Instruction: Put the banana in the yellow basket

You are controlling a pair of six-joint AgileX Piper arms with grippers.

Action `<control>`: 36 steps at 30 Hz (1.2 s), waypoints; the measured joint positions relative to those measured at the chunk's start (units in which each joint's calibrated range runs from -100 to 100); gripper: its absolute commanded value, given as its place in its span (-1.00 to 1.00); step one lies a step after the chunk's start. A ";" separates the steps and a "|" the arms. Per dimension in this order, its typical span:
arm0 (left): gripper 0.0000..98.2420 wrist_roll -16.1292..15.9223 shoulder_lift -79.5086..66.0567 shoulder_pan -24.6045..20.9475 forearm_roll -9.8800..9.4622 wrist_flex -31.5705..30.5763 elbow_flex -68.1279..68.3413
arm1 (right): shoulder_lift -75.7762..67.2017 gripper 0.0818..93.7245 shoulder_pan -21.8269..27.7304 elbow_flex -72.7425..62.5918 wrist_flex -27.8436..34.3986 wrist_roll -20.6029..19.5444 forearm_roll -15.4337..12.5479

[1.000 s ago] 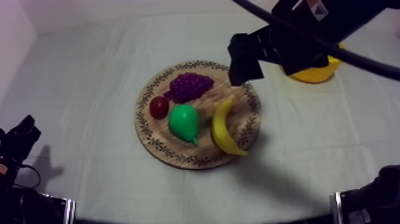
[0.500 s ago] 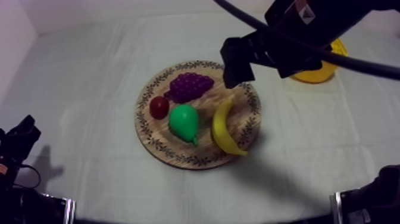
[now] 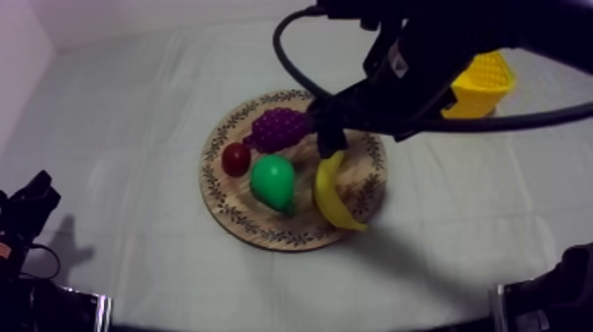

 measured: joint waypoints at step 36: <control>-1.00 0.00 0.00 0.00 0.00 0.00 0.00 | 20.42 0.55 2.80 -1.81 -14.81 2.02 -2.76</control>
